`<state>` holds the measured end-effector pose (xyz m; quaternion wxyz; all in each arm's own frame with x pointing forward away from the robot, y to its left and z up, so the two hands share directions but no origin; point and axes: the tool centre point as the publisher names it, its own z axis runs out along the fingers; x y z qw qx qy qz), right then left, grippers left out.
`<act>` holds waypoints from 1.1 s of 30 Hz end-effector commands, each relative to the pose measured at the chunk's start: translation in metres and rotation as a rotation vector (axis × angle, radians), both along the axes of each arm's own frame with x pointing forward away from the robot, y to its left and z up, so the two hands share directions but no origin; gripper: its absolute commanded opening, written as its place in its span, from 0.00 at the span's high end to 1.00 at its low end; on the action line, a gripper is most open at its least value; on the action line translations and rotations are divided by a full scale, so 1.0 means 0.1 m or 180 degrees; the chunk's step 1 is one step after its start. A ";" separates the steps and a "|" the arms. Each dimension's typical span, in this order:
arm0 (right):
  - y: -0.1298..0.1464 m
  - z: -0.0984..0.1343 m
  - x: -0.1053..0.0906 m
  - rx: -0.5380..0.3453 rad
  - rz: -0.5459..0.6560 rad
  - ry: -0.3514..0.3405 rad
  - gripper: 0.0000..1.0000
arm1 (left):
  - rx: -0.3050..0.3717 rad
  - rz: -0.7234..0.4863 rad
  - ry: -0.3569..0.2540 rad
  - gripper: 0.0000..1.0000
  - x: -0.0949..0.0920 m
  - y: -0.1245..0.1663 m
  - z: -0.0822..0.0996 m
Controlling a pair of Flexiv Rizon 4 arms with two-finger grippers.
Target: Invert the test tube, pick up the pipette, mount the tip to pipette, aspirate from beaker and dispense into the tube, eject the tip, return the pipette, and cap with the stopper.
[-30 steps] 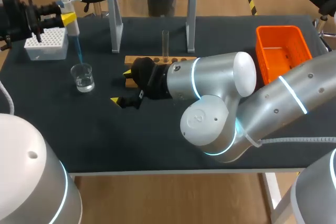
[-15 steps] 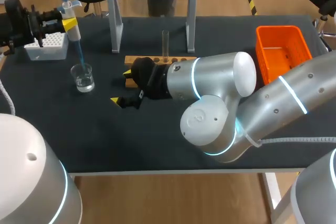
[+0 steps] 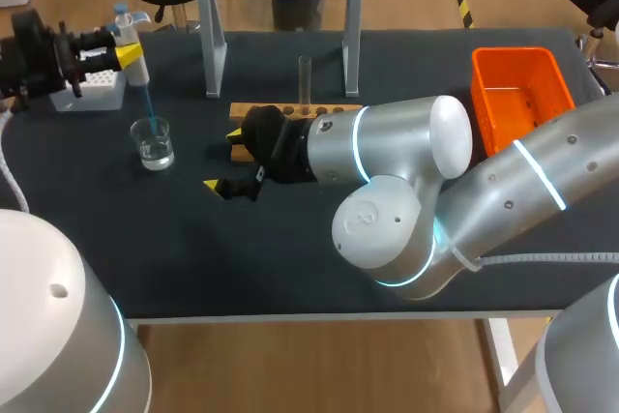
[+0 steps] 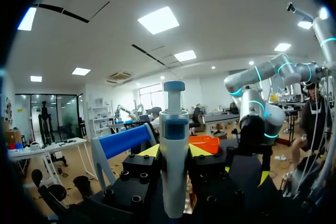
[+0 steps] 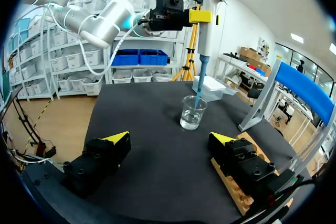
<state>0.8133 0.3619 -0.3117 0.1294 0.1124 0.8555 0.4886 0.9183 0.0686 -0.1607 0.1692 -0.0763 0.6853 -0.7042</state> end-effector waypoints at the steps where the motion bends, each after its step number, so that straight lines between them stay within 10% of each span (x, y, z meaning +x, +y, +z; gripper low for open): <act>1: 0.00 0.00 0.00 -0.0004 0.0000 0.0000 0.00 | -0.0024 -0.0004 -0.0013 1.00 0.02 0.02 -0.07; 33: 0.00 0.00 0.00 -0.0004 0.0000 0.0000 0.00 | -0.0062 0.0027 0.0031 1.00 0.09 0.12 -0.30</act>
